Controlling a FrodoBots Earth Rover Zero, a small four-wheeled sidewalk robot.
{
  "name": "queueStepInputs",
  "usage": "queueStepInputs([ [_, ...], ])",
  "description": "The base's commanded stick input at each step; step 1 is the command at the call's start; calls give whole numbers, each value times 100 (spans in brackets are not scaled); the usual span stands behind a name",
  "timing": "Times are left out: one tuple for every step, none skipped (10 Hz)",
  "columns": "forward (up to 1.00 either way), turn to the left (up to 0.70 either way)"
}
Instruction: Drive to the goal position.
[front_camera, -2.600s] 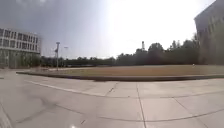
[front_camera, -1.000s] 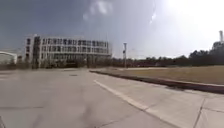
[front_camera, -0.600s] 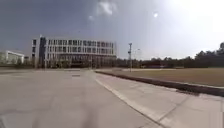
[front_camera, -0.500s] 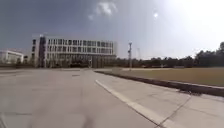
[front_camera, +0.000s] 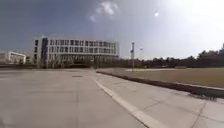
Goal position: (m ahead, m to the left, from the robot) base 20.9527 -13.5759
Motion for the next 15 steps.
queueStepInputs([
  [70, 16],
  [70, 4],
  [70, 2],
  [70, 0],
  [70, 1],
  [70, 2],
  [70, 2],
  [70, 2],
  [70, 2],
  [70, 2],
  [70, 2],
  [70, 4],
  [70, 18],
  [70, 35],
  [70, 35],
])
